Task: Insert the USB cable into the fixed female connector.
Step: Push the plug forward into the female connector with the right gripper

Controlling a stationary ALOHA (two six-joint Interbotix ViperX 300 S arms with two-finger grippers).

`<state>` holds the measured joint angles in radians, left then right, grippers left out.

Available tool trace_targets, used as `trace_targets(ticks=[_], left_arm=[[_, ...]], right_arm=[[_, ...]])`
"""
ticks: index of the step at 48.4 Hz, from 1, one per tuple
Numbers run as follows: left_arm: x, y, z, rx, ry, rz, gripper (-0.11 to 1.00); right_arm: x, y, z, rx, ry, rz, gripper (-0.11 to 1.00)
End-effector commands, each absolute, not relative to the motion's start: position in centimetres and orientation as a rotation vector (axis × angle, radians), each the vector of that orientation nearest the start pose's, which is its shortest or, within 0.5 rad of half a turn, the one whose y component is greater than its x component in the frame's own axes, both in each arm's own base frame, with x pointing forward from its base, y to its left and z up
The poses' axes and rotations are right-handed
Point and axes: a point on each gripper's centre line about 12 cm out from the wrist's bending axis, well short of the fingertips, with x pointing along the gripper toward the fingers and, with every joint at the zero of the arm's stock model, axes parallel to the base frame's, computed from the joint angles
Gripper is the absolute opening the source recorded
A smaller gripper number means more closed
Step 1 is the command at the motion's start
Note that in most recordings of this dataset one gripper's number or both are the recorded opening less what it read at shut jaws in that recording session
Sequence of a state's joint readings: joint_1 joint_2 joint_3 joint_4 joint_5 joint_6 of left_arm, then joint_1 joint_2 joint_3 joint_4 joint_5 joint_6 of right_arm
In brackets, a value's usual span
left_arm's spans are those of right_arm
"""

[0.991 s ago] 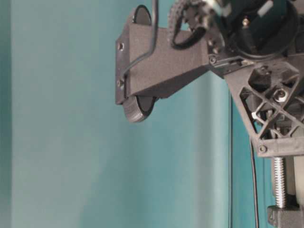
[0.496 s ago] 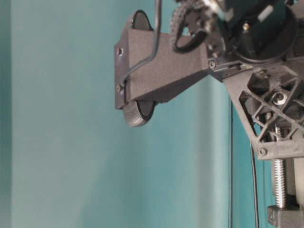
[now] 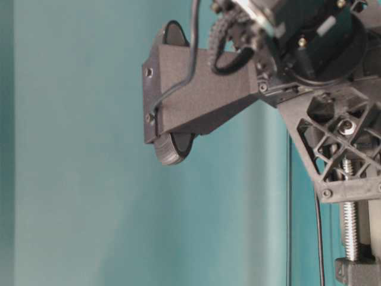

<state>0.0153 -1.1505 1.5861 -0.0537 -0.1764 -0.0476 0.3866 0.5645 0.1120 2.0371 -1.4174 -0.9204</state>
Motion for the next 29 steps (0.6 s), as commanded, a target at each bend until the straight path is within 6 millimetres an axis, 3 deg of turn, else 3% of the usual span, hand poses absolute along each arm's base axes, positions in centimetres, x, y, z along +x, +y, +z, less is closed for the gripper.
trace_targets(ticks=[1,29], left_arm=[[13.92,0.32,15.09,-0.104,0.253,0.037,0.88],[13.93,0.3,15.1,-0.105,0.252,0.036,0.88]], right_arm=[[44.2,3.89,12.41,0.316,0.361,-1.368,0.21],[44.5,3.57,12.59,0.317,0.36,-1.378,0.21]])
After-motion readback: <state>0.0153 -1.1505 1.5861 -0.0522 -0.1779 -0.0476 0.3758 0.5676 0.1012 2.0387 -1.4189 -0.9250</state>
